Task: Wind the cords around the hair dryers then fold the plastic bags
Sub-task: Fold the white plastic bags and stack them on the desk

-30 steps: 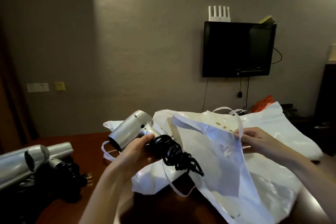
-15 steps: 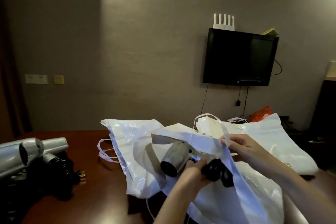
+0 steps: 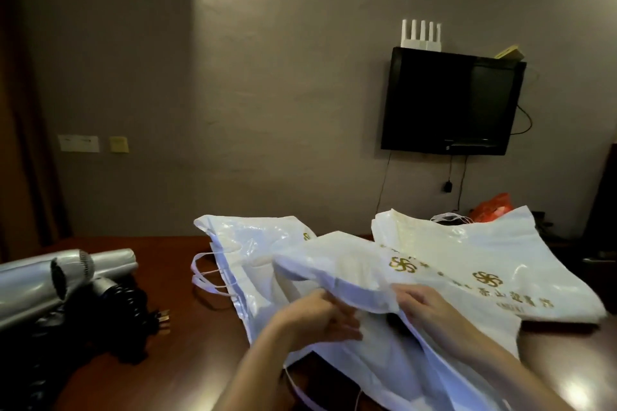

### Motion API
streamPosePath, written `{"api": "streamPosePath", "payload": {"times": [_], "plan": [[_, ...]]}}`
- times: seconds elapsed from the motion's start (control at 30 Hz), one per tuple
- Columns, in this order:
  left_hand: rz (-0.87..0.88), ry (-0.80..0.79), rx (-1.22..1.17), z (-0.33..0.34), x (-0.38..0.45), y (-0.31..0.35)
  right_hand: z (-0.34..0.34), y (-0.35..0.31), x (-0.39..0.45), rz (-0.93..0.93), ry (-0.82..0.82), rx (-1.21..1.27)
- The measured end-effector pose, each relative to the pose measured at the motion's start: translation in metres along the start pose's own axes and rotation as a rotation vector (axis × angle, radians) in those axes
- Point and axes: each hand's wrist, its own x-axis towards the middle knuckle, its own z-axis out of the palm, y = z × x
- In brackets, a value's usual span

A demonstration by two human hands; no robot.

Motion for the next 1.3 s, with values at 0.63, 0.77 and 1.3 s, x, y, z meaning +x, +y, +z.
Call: {"api": "streamPosePath", "payload": {"times": [0.63, 0.77, 1.3], "plan": [[-0.016, 0.404, -0.345, 0.023, -0.007, -0.035, -0.041, 0.036, 0.035, 0.290, 0.235, -0.549], [0.004, 0.446, -0.497, 0.031, 0.005, -0.038, -0.053, 0.043, 0.031, 0.500, -0.014, -0.445], [0.062, 0.442, -0.366, 0.059, 0.014, -0.026, -0.038, 0.007, -0.009, 0.495, 0.014, 0.323]]}}
